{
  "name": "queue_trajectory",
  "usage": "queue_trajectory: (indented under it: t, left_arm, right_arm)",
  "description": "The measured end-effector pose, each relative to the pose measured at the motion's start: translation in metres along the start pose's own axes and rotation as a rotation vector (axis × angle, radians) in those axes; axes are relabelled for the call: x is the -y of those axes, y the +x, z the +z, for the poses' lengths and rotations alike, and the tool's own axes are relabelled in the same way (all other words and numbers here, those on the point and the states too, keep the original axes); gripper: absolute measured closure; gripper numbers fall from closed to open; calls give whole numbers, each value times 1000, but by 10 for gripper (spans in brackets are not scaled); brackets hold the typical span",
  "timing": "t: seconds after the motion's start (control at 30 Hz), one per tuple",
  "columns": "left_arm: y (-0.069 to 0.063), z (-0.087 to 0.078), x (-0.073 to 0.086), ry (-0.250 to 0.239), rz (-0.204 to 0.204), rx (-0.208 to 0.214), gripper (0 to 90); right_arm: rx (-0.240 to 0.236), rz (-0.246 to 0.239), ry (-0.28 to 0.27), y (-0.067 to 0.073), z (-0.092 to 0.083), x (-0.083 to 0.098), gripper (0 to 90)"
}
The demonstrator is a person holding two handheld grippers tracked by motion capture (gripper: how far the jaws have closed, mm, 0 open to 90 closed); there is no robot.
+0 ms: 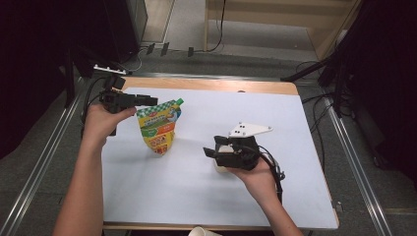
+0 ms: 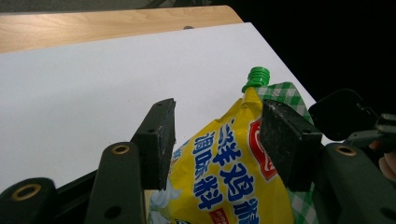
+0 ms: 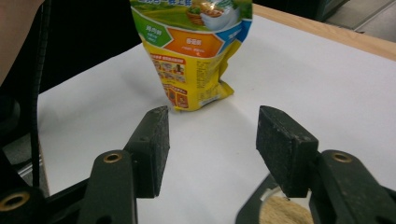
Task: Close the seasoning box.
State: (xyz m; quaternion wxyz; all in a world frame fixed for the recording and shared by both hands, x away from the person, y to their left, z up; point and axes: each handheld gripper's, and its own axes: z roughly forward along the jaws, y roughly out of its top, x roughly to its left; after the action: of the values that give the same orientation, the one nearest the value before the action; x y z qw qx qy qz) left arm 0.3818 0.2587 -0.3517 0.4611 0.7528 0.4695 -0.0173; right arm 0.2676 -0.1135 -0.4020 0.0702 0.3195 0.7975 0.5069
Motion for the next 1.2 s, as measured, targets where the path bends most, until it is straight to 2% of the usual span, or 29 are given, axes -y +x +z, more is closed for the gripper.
queue_trajectory:
  t: [0.23, 0.5, 1.0, 1.2]
  left_arm:
    - [0, 1, 0, 5, -1, -1, 469]
    - [0, 2, 1, 12, -2, 1, 469]
    - [-1, 3, 2, 17, 5, -4, 475]
    - [0, 3, 2, 15, 4, -1, 473]
  right_arm:
    - [6, 22, -13, -12, -15, -4, 508]
    - [54, 32, -25, -27, -32, -5, 572]
    - [116, 64, -29, -49, -62, -5, 874]
    - [143, 89, -32, -61, -73, -3, 900]
